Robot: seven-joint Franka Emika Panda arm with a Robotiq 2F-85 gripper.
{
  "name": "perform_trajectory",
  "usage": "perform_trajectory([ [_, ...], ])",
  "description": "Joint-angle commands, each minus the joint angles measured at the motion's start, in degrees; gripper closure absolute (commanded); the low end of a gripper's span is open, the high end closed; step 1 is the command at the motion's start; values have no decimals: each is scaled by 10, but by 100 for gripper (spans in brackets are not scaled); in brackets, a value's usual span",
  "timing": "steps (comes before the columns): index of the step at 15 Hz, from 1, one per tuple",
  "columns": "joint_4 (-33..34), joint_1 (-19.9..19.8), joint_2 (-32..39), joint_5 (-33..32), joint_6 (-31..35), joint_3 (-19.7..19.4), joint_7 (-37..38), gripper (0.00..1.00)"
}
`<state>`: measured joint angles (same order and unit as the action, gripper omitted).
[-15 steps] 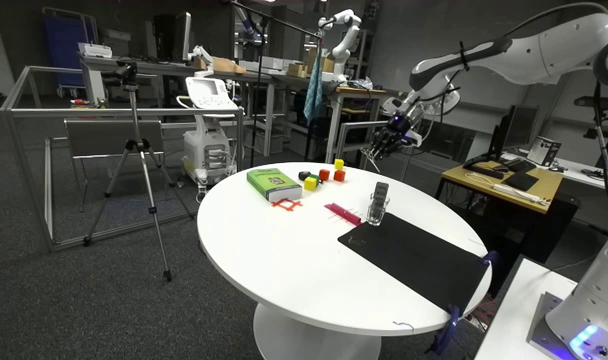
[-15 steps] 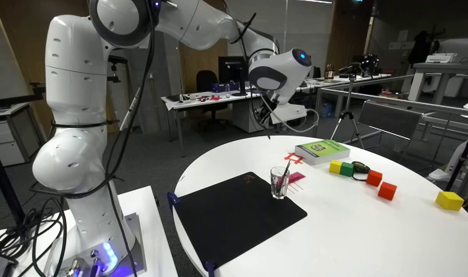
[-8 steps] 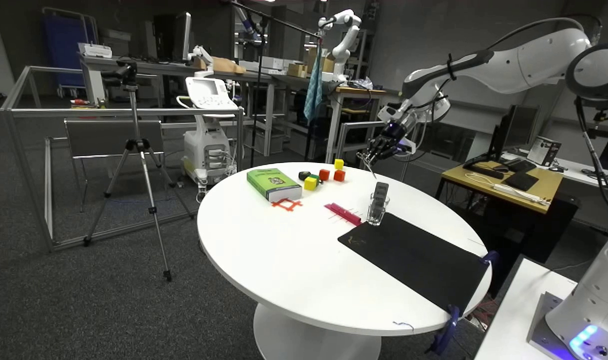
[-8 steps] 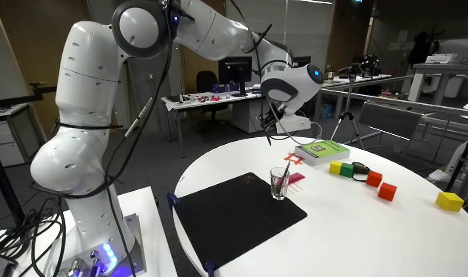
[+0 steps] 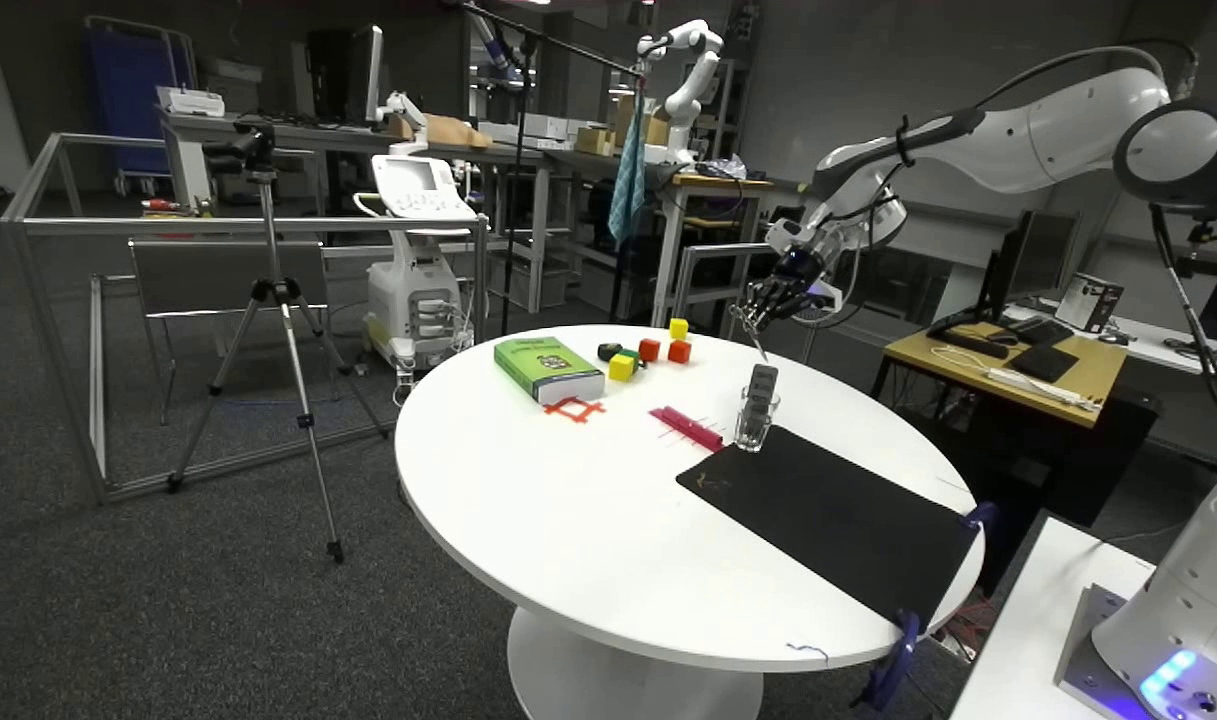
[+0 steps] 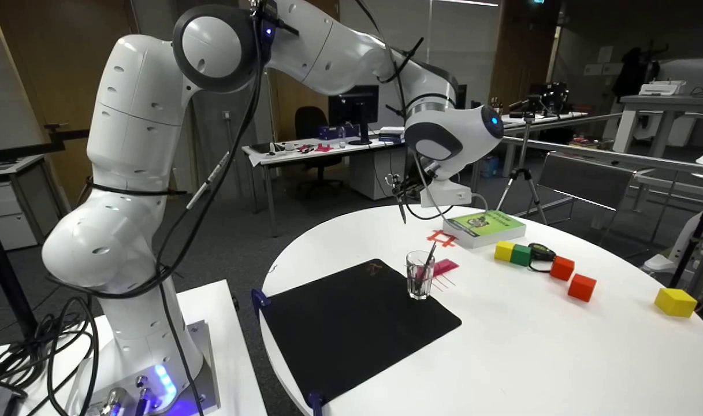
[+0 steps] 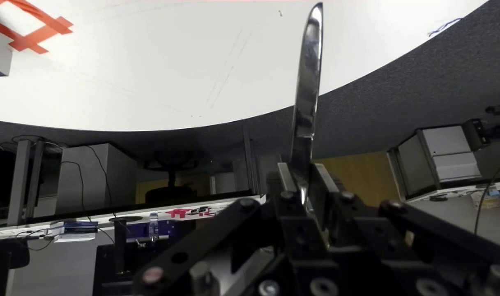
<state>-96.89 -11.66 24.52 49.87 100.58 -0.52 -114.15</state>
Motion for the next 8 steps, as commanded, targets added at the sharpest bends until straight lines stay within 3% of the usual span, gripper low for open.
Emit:
perform_trajectory([
  [1, 20, -17, 19, 4, -39, -8, -8, 96],
  [5, 15, -20, 31, 5, -42, -13, -2, 96],
  [6, 2, -14, 26, -1, -20, -15, -5, 84],
  [8, 2, -14, 31, -1, -20, -15, -5, 84],
])
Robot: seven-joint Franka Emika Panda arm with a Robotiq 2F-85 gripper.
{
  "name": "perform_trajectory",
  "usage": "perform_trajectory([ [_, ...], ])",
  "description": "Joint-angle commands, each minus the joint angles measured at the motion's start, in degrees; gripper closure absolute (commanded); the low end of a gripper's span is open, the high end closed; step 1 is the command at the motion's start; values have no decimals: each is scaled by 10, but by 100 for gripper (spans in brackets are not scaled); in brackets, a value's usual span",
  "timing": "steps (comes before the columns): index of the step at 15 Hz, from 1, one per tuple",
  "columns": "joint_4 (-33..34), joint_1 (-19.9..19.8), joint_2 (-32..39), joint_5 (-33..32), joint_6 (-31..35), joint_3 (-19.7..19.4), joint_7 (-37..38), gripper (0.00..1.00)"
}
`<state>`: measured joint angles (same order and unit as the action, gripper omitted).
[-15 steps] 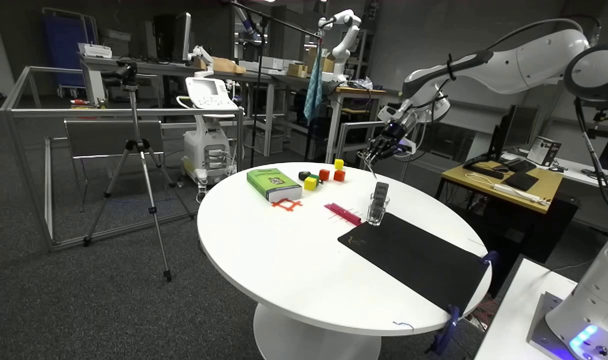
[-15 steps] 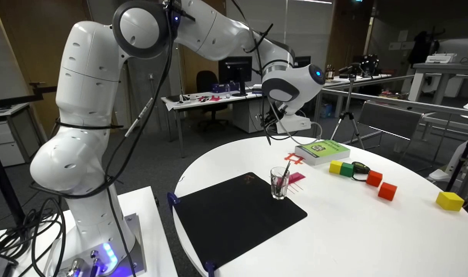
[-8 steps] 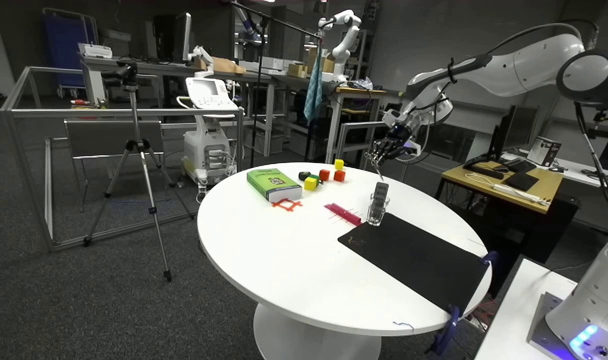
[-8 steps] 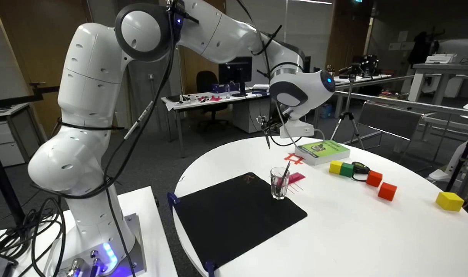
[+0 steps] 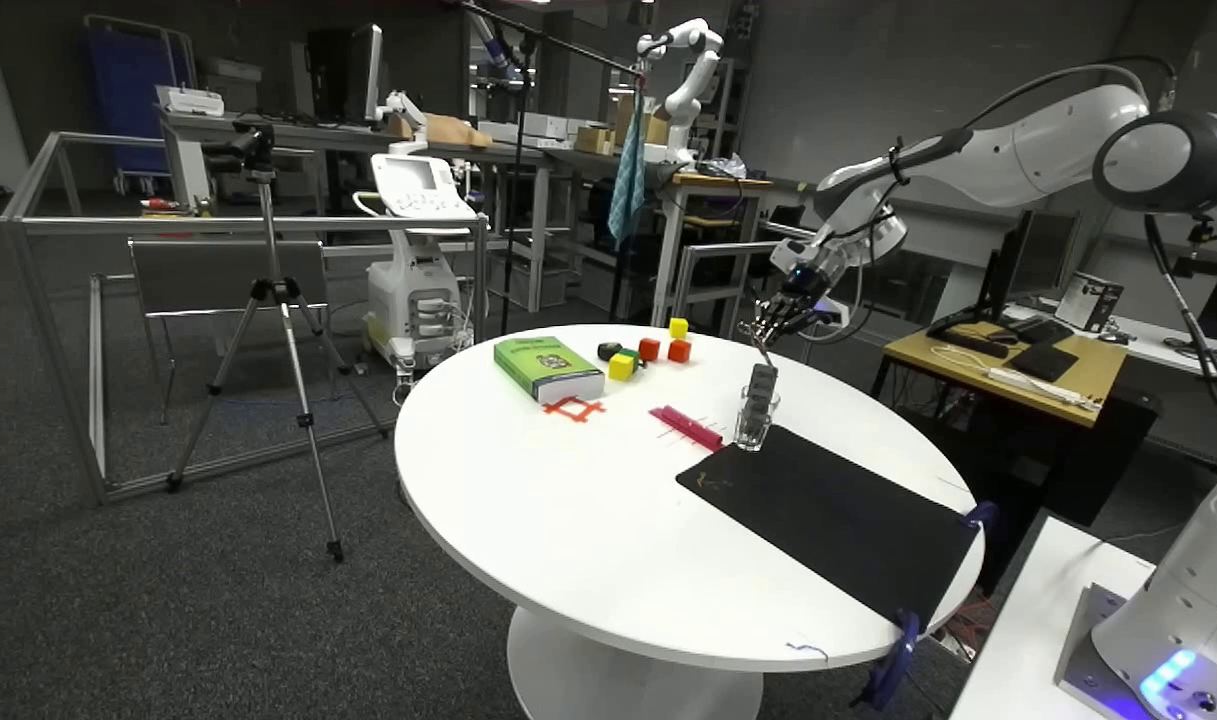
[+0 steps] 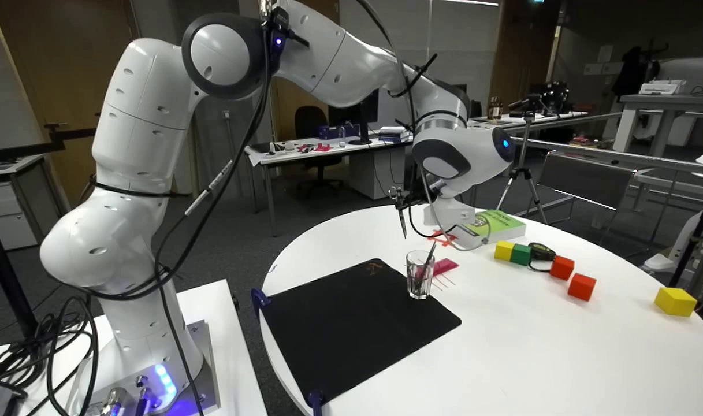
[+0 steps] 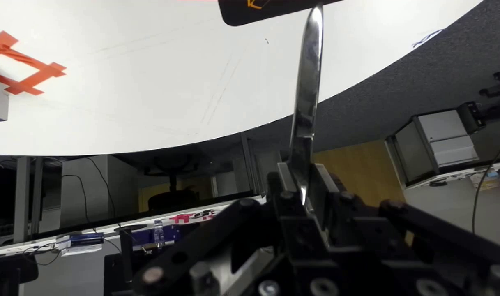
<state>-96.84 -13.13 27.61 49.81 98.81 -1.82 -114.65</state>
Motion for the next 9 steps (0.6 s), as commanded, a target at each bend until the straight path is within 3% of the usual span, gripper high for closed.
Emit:
perform_trajectory([
  [1, 2, 1, 1, 0, -2, -1, 0, 84],
  [2, 2, 0, 2, 0, -6, -1, 1, 96],
  [9, 17, -3, 33, -15, -22, 1, -1, 96],
])
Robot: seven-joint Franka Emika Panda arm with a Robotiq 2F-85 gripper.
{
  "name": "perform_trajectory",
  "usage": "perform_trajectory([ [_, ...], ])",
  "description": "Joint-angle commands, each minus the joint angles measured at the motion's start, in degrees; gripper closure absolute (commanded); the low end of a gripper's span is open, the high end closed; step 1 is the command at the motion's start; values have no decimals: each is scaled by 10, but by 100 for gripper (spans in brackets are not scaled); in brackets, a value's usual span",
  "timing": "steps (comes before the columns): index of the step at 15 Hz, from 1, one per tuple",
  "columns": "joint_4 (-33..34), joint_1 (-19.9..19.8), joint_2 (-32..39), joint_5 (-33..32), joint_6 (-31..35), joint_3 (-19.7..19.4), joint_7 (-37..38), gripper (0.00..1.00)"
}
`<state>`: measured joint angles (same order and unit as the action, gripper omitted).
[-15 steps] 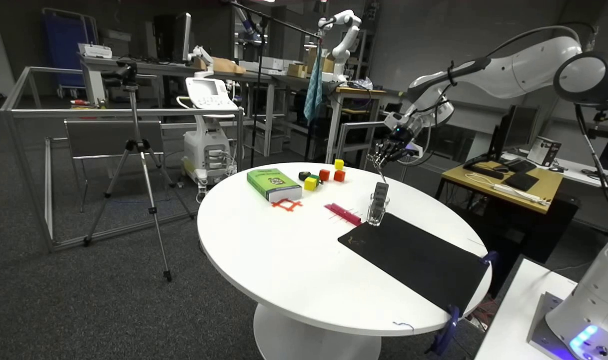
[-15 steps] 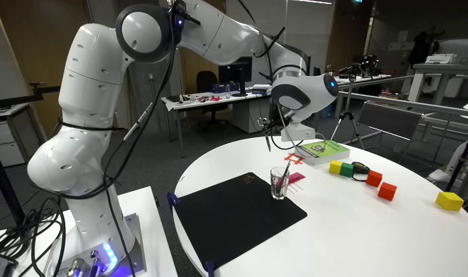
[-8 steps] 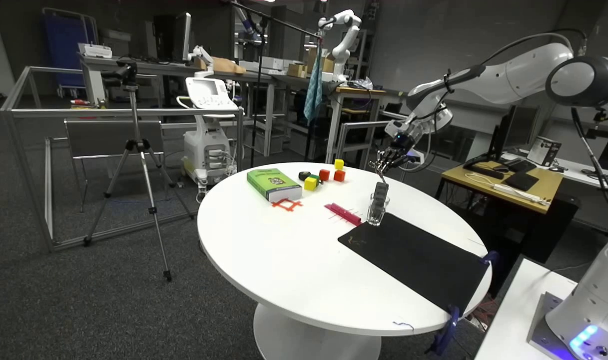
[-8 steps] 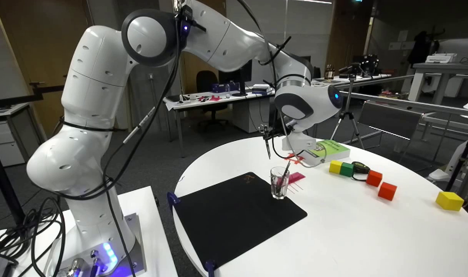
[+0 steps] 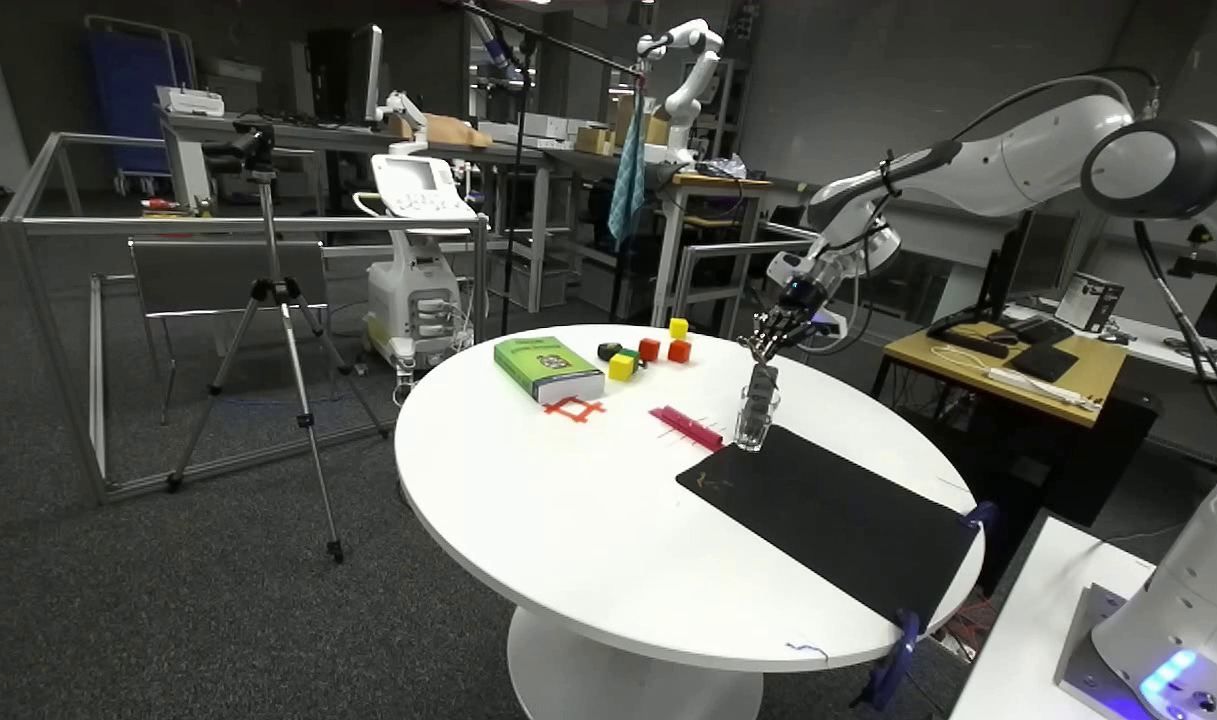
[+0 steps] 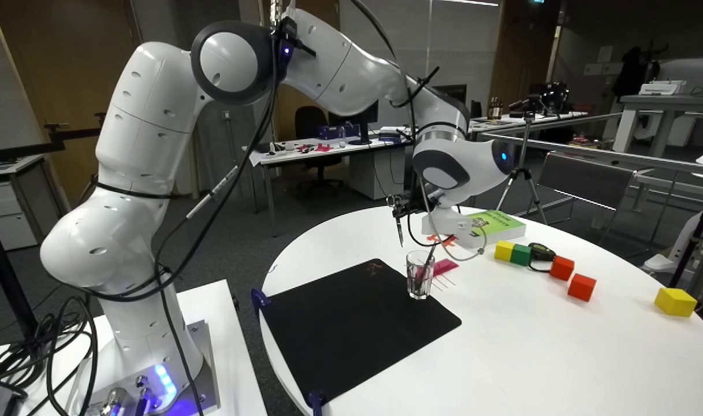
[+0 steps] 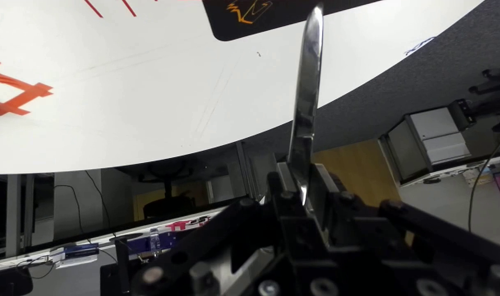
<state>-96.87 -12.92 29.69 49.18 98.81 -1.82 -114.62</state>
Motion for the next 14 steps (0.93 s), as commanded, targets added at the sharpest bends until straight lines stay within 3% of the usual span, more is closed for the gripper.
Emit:
perform_trajectory([
  [1, 21, -6, 17, -9, -27, 2, -2, 96],
  [14, 72, -15, 48, 1, -44, 8, -21, 96],
])
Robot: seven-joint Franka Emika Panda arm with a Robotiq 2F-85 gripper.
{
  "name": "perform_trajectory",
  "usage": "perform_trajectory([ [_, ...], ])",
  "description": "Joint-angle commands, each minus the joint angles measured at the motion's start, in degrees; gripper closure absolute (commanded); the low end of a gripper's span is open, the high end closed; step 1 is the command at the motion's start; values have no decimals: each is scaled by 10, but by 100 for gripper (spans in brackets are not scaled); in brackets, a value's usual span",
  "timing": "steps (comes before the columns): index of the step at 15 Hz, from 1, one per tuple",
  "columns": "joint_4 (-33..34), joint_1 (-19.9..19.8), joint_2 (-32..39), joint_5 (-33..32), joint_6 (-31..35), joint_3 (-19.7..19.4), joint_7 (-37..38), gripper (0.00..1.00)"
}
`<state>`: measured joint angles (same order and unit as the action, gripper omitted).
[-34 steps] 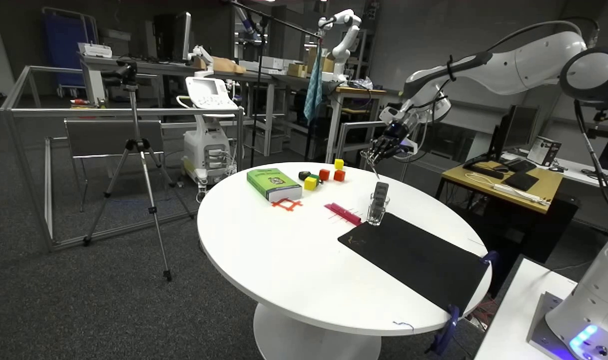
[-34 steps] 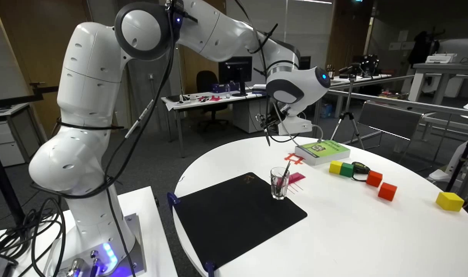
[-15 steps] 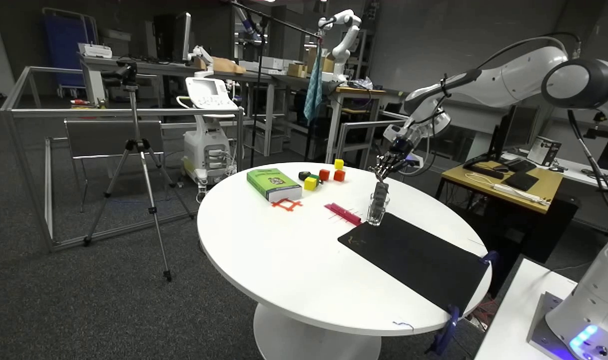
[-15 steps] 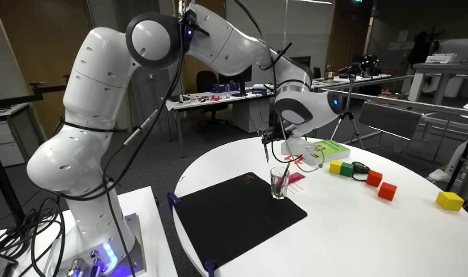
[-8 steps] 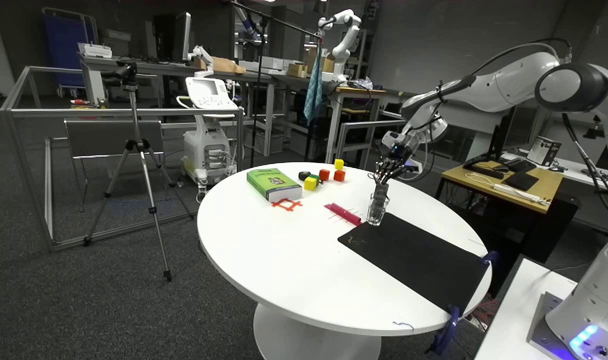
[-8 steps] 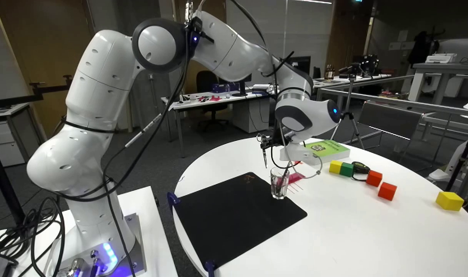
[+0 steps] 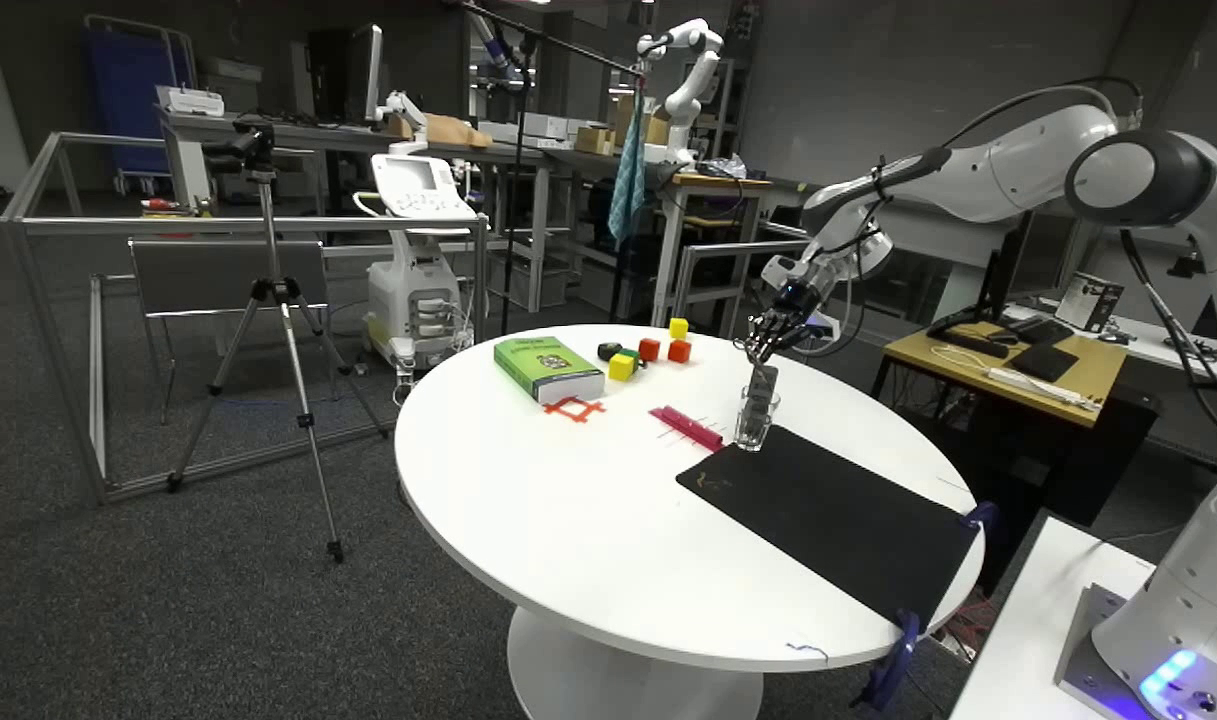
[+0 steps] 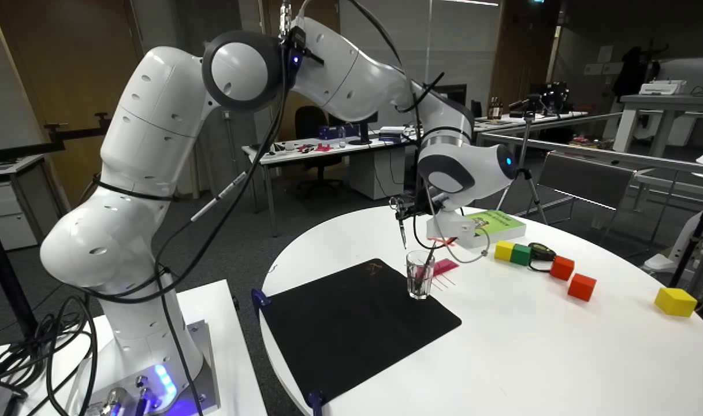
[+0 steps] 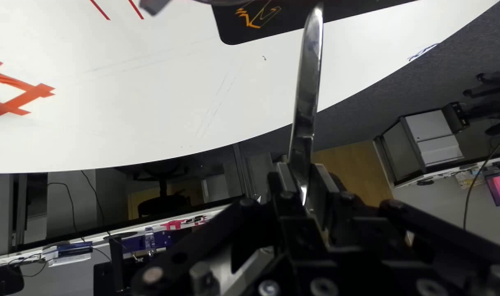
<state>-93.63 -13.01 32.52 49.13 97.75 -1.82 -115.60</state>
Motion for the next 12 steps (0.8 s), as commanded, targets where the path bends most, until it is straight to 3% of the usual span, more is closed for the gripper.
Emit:
perform_trajectory([
  [1, 49, -17, 27, 5, -42, 10, -14, 96],
  [12, 130, -31, 92, 11, -69, 23, -27, 96],
])
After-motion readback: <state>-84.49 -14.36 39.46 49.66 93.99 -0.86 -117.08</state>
